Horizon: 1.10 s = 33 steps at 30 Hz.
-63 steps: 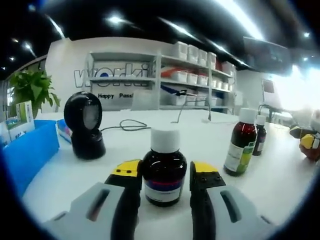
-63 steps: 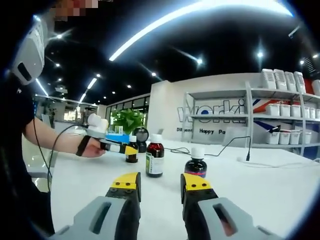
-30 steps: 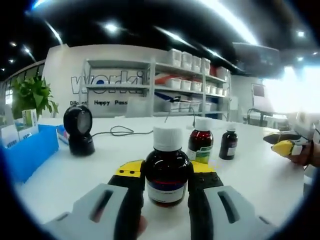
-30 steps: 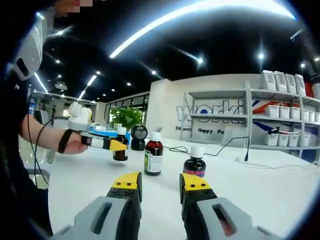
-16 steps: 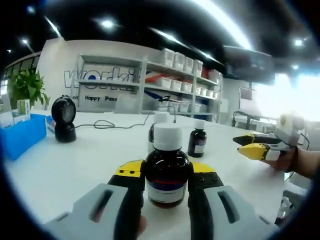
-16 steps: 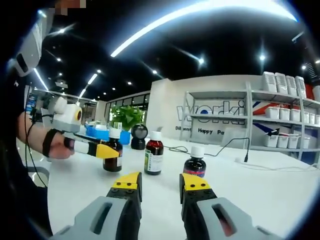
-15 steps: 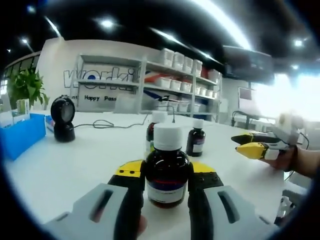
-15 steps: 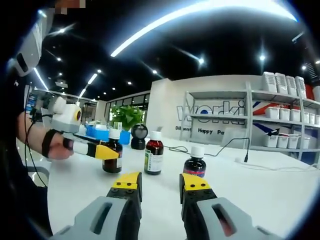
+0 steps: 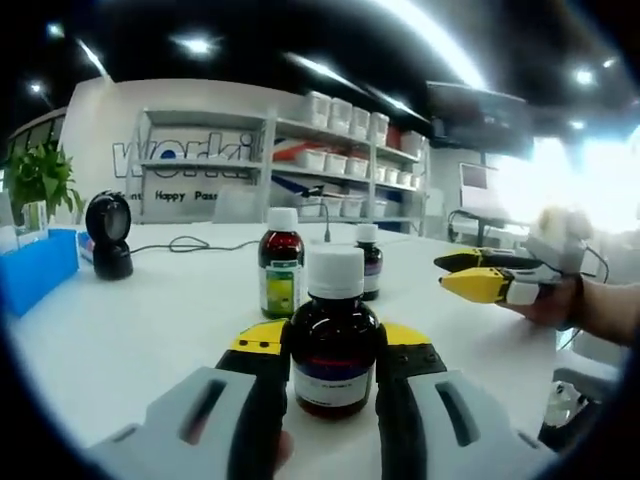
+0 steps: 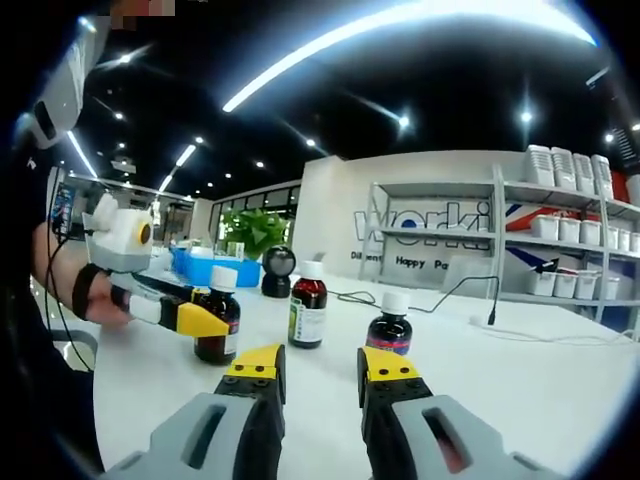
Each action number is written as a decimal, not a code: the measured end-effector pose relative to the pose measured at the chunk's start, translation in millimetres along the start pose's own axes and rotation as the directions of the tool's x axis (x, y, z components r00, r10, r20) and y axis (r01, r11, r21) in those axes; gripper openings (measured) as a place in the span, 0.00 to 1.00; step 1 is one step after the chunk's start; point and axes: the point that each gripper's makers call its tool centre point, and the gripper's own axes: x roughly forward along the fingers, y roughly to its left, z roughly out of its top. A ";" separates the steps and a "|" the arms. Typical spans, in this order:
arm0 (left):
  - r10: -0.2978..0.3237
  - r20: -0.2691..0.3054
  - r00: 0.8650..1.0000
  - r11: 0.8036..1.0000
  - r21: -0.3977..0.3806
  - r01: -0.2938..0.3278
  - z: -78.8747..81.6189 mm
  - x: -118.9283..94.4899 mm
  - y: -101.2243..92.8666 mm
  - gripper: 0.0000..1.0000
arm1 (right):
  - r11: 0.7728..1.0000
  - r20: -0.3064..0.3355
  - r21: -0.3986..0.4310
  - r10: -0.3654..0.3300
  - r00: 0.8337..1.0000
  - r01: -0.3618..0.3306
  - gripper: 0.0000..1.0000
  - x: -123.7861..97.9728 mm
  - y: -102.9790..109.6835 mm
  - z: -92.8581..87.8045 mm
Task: Rotate the medicine bottle to make it face forward pick up the medicine bottle inspect the drug traceability code place the medicine on the table
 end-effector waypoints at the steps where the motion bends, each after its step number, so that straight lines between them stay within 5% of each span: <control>1: -0.004 0.006 1.000 1.000 0.004 0.004 0.1 0.4 -0.6 0.24 | 1.000 0.000 0.001 -0.001 1.000 0.001 0.24 0.1 -0.1 0.0; 20: -0.033 -0.006 0.999 0.999 0.034 0.033 -3.0 1.2 -3.0 0.26 | 1.000 -0.014 0.003 0.008 1.000 -0.008 0.24 2.0 1.5 -2.9; 33: -0.152 0.026 0.988 0.988 0.013 0.152 7.0 -13.0 -10.1 0.34 | 1.000 -0.030 -0.003 0.006 1.000 -0.006 0.24 3.0 3.6 -4.1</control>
